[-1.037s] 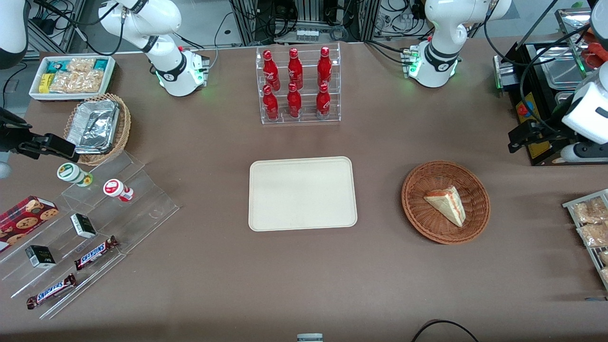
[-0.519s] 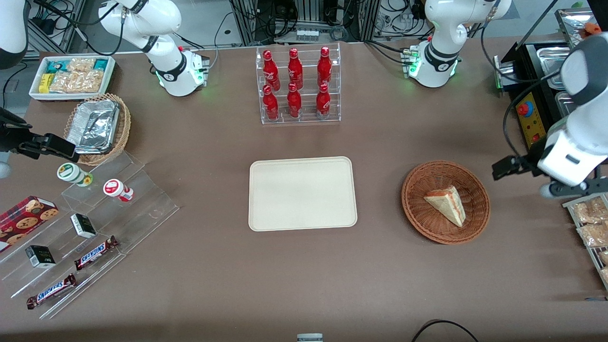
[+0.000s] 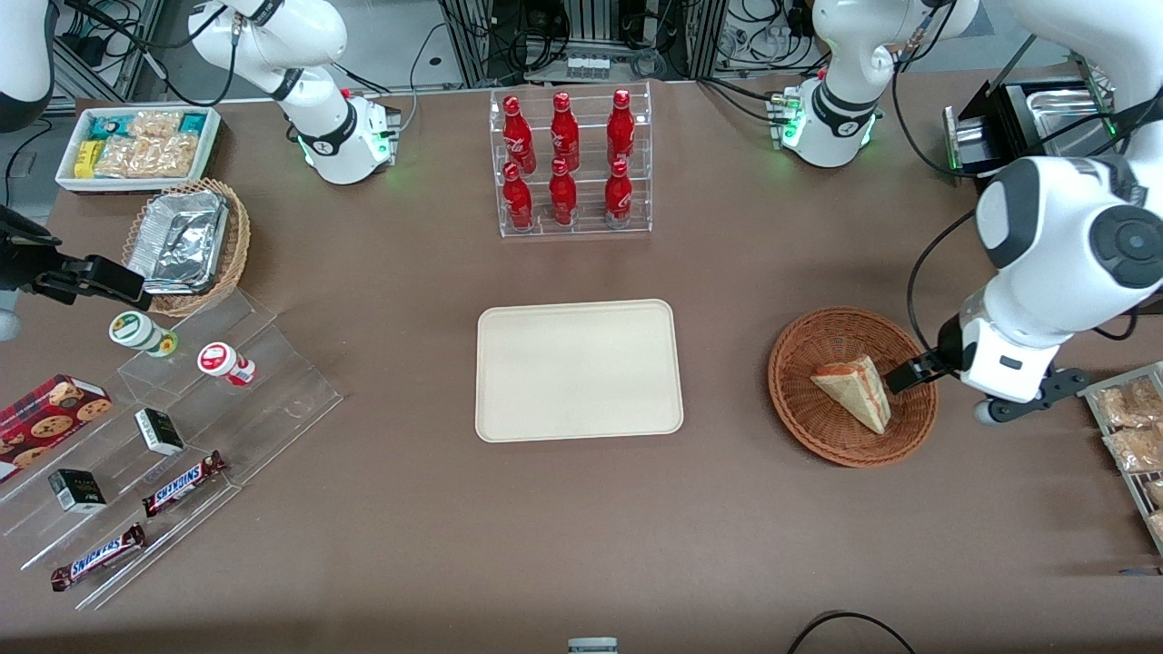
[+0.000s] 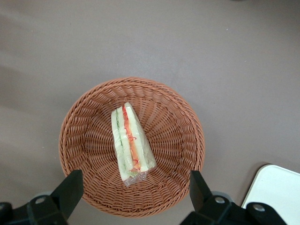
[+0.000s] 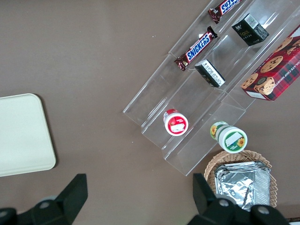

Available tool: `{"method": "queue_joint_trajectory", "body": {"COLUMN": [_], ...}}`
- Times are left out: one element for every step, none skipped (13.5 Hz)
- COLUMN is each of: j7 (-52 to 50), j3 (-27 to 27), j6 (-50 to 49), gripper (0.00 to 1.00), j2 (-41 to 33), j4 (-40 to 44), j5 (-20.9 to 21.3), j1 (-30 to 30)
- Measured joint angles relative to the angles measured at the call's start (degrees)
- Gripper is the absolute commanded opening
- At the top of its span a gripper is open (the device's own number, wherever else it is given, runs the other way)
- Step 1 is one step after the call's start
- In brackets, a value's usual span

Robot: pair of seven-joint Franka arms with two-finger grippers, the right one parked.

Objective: Place sandwich from basket to tray
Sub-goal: 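Lower the open left gripper around the sandwich and close it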

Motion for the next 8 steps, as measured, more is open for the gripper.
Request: {"method": "queue_joint_trajectory", "body": {"j7": [-0.6, -1.9, -4.0, -5.9, -7.4, -8.9, -10.4, -11.5], "j3": [0.1, 0.1, 0.1, 0.1, 0.1, 0.1, 0.1, 0.1], "j6": [1.0, 3.1, 6.1, 8.8, 11.0, 13.2, 15.9, 19.2], "gripper": [1.0, 1.0, 1.0, 1.0, 1.0, 1.0, 1.0, 1.0], "j2": [0.0, -0.1, -0.1, -0.1, -0.2, -0.3, -0.4, -0.6], "j4": [-1.4, -3.2, -5.4, -7.6, -9.5, -11.3, -13.3, -15.6], "j5": [0.0, 0.0, 0.0, 0.0, 0.0, 0.0, 0.0, 0.0], "j1": [0.0, 0.0, 0.0, 0.0, 0.0, 0.0, 0.0, 0.0]}}
